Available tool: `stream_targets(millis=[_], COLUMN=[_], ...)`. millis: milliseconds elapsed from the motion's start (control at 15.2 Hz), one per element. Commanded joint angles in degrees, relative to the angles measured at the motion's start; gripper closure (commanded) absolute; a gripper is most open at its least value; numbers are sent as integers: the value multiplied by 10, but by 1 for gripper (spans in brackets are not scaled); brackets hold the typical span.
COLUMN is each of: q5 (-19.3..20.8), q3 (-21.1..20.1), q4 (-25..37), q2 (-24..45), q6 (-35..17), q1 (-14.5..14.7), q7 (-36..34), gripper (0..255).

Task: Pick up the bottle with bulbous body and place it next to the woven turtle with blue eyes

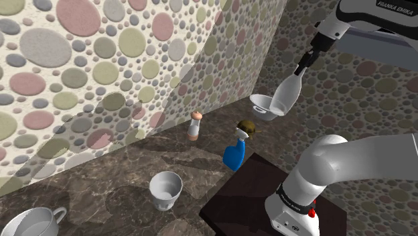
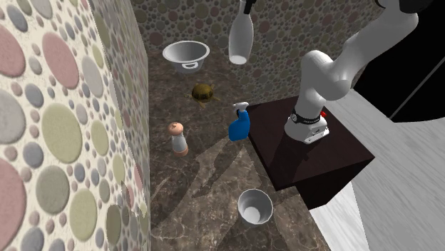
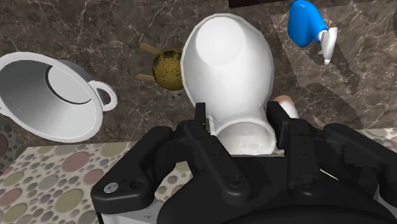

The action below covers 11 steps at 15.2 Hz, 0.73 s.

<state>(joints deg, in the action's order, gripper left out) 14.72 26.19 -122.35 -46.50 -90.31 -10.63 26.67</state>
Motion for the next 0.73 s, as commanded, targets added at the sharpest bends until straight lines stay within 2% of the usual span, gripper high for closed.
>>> stream_targets(millis=[0,330,660], q5=[11,35,45], q3=[27,97,104], q4=[19,67,19], q2=[7,30,14], q6=[6,12,-20], q1=[-1,2,-6], q7=[29,99,97], gripper=[255,255,255])
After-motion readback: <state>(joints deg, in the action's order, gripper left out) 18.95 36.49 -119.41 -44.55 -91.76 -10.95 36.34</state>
